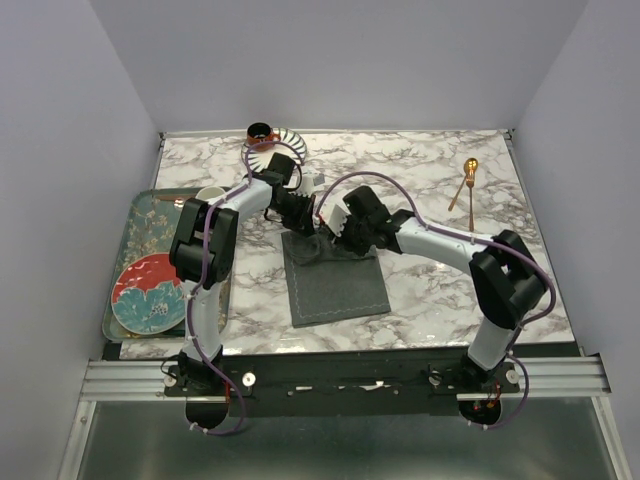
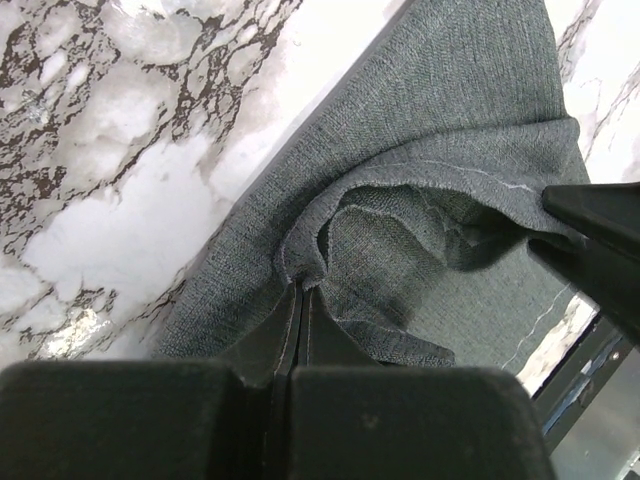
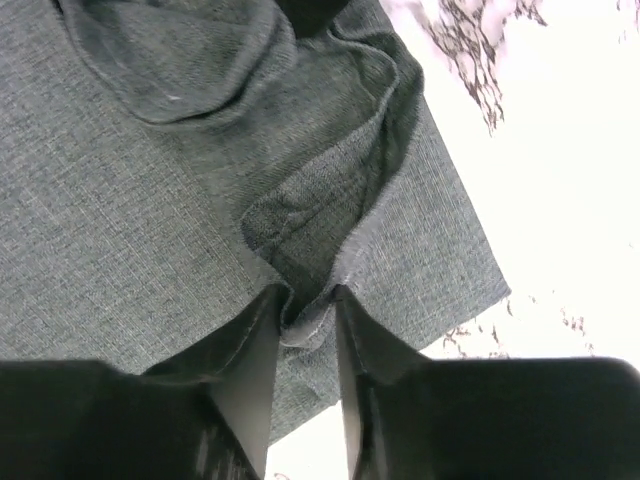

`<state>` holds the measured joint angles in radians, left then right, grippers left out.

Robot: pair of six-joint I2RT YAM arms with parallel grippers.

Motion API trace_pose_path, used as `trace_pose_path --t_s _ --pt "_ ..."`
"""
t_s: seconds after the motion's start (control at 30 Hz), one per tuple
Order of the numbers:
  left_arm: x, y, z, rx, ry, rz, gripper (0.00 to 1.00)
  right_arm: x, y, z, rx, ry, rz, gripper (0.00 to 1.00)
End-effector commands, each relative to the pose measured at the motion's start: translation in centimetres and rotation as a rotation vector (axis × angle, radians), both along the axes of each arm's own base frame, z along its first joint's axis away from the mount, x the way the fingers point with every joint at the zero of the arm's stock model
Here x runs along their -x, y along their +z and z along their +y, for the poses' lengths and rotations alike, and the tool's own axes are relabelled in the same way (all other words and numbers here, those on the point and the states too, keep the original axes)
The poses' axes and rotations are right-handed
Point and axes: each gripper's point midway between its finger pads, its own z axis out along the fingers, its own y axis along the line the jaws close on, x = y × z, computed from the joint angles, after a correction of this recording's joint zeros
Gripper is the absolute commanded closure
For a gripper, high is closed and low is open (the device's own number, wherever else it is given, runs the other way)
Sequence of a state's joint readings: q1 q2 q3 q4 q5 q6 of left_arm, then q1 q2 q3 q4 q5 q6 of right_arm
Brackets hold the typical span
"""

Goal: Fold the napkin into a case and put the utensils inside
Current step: Pick up the square-folded napkin from the center of the board, then fold the square-folded napkin at the center of the board.

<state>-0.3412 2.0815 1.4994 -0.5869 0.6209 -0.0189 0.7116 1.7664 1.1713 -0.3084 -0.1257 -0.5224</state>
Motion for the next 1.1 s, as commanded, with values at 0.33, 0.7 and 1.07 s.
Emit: trace_pose_path --t_s 0.33,0.7,1.07 --pt "5.1 7.7 0.7 0.111 -0.256 -0.177 1.0 1.4 6.7 -2.9 -0.059 -0.015 -0.017 0.99" --pt "14.5 6.4 0.0 0.112 -0.459 -0.086 1.0 7.3 4.8 -3.9 -0.09 0.242 0.097 0.99" --pt "17.3 0.9 -0.3 0.036 -0.393 0.053 0.98 10.1 2.6 -5.8 -0.064 0.183 0.278 0.41"
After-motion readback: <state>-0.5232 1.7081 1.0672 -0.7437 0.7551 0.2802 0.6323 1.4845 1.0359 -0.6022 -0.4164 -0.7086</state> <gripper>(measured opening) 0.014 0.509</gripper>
